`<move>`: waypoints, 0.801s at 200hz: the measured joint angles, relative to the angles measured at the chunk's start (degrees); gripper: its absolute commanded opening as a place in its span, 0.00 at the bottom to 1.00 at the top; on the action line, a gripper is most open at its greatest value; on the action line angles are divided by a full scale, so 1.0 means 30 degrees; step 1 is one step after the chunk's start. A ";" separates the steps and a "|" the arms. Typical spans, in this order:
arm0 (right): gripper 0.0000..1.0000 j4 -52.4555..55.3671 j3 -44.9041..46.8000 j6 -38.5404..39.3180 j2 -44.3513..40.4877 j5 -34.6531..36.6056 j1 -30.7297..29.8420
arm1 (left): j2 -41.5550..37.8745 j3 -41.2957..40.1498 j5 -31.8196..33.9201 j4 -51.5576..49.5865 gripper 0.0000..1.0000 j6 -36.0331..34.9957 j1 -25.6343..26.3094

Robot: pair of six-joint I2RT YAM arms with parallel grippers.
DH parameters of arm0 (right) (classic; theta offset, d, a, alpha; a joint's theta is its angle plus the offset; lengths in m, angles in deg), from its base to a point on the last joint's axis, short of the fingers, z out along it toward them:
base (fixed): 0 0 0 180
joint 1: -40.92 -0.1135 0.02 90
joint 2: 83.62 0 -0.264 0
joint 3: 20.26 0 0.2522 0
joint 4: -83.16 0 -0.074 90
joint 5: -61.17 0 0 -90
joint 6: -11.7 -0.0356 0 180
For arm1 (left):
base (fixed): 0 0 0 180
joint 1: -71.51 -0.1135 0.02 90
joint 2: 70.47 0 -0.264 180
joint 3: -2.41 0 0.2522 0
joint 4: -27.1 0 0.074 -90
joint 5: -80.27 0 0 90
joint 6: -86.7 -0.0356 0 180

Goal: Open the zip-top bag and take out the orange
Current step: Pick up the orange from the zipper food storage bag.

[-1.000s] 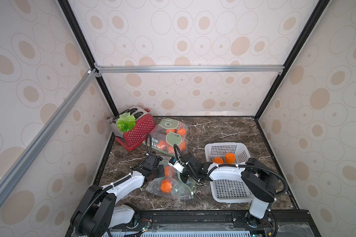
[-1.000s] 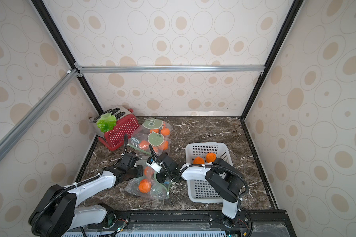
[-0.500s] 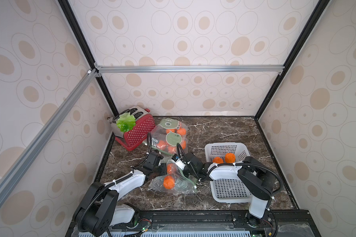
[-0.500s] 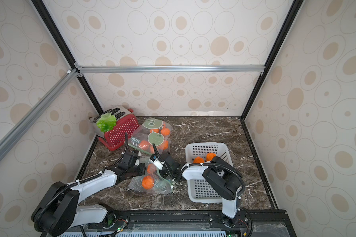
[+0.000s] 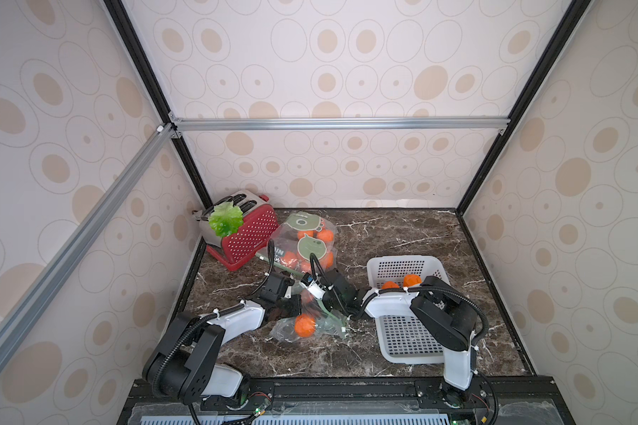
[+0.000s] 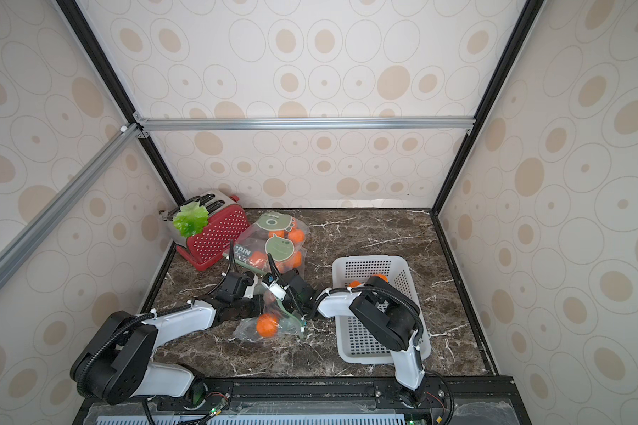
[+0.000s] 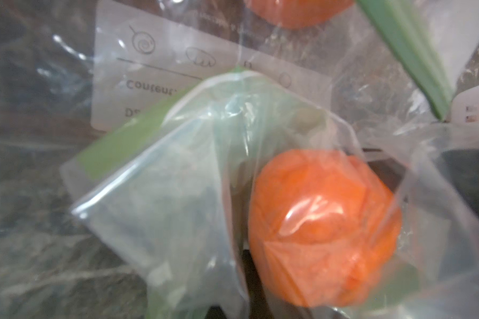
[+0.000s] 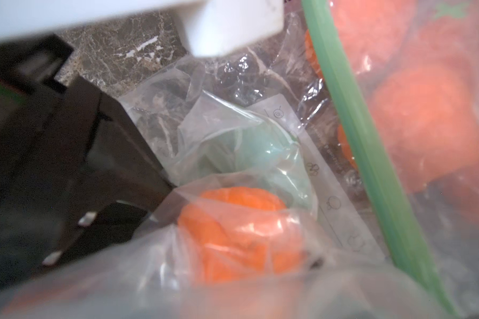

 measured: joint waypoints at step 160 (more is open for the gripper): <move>0.50 0.5238 0.3592 0.1537 -0.8276 -0.2761 0.0525 | -0.3402 0.0146 0.4590 -0.3395 0.00 -0.0160 0.0146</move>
